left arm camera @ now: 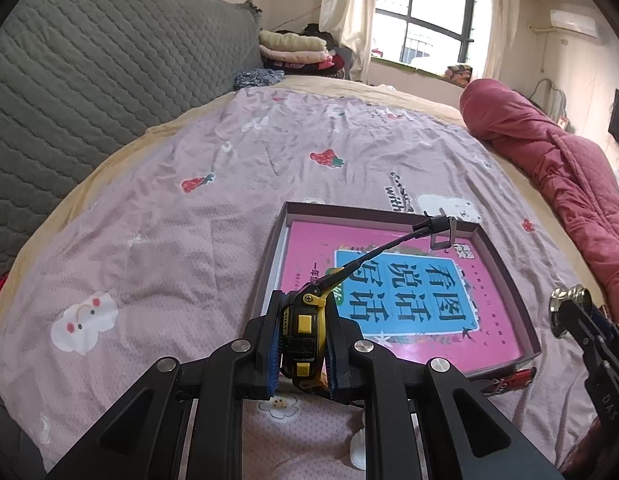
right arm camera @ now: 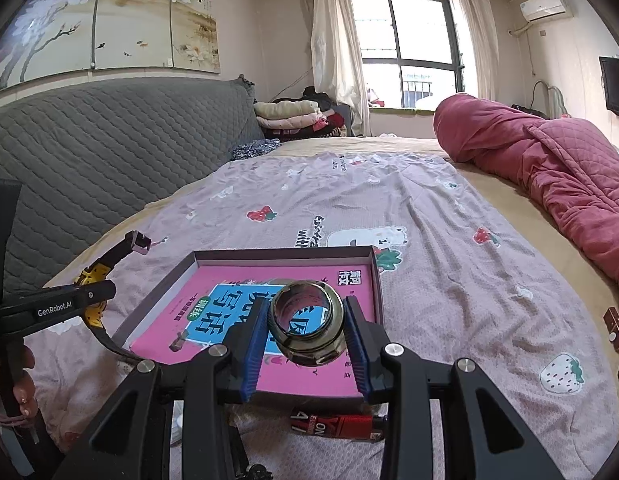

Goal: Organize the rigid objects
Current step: 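Carry the watch with the left tool while the right tool carries the jar over the gray tray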

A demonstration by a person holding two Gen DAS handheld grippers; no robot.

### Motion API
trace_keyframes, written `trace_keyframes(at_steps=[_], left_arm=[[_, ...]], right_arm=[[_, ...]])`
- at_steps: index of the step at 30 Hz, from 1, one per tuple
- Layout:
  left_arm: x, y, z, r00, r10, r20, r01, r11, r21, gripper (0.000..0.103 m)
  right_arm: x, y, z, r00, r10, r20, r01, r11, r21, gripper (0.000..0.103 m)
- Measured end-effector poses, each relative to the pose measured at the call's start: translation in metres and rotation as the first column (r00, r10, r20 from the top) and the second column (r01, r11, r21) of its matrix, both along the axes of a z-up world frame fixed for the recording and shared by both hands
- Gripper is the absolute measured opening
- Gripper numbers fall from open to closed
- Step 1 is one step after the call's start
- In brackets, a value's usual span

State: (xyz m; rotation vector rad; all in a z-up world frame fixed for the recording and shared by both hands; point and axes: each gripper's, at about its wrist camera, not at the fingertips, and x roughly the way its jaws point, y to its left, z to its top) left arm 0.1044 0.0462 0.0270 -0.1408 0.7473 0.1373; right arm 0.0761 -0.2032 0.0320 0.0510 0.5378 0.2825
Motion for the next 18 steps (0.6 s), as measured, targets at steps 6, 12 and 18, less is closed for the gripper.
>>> trace_keyframes(at_steps=[6,12,18], left_arm=[[0.011,0.001,0.0,1.0,0.002,-0.008,-0.002,1.0,0.014,0.017],[0.025,0.003,-0.005,0.999,0.009,-0.031,-0.009,1.0,0.006,0.017],[0.038,0.003,-0.012,0.999,0.007,-0.051,-0.006,1.0,0.004,0.017]], right_arm=[[0.006,-0.001,-0.001,1.0,0.003,-0.003,-0.003,1.0,0.007,0.038],[0.014,-0.002,-0.005,1.0,0.007,-0.009,-0.007,1.0,0.004,0.038],[0.021,-0.002,-0.008,1.0,0.004,-0.018,-0.004,1.0,0.0,0.038]])
